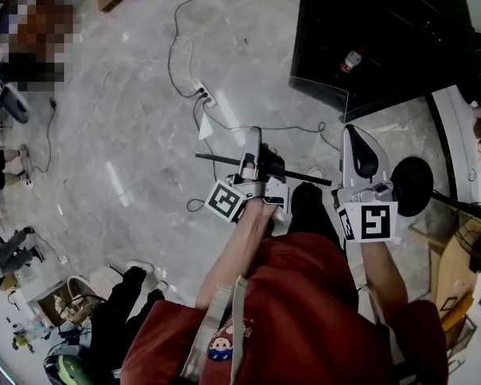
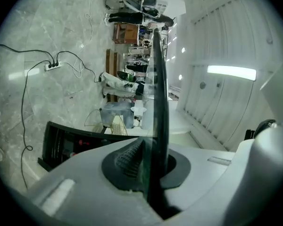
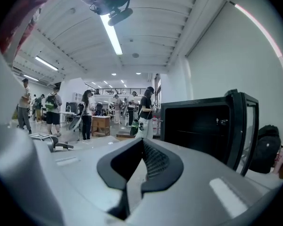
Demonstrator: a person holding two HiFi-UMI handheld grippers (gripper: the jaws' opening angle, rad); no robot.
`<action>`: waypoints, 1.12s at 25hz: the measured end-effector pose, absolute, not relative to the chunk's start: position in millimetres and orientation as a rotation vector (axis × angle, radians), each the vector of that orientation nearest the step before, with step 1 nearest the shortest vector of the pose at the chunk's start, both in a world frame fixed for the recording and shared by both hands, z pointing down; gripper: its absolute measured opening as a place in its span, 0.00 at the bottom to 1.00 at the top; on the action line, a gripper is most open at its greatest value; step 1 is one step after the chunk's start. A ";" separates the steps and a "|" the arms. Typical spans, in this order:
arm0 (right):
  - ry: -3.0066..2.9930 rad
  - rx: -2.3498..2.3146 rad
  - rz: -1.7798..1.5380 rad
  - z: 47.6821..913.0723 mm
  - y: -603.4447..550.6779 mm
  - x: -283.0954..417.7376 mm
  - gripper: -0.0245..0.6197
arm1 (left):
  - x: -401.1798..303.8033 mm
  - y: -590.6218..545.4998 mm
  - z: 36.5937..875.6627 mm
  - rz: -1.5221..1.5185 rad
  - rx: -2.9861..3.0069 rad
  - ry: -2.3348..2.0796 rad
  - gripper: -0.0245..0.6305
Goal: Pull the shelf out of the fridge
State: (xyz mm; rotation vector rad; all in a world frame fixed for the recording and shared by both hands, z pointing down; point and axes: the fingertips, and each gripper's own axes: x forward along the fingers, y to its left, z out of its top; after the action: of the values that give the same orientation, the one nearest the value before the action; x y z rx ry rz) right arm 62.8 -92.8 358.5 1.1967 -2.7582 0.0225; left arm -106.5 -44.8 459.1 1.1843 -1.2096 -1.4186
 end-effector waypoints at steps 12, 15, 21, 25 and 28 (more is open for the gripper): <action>-2.866 1.111 -0.062 313.8 0.5 -39.9 0.03 | -222.5 68.1 396.2 -1.532 1.198 -1.339 0.06; -2.888 1.094 -0.089 304.5 13.1 -55.6 0.03 | -244.5 90.3 378.2 -1.563 1.201 -1.377 0.06; -2.943 1.062 -0.125 286.6 36.2 -98.9 0.03 | -287.7 127.0 346.0 -1.625 1.213 -1.435 0.06; -2.952 1.060 -0.140 276.0 55.6 -125.9 0.03 | -319.1 151.5 331.7 -1.650 1.215 -1.448 0.06; -2.951 1.082 -0.135 276.9 58.6 -125.5 0.03 | -328.9 160.9 331.3 -1.671 1.201 -1.446 0.06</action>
State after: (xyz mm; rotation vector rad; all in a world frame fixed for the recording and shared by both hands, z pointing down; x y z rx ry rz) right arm -125.5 58.6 276.9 1.0824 -2.9510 -0.1351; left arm -328.9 160.9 331.3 1.2009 -1.4463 -1.6713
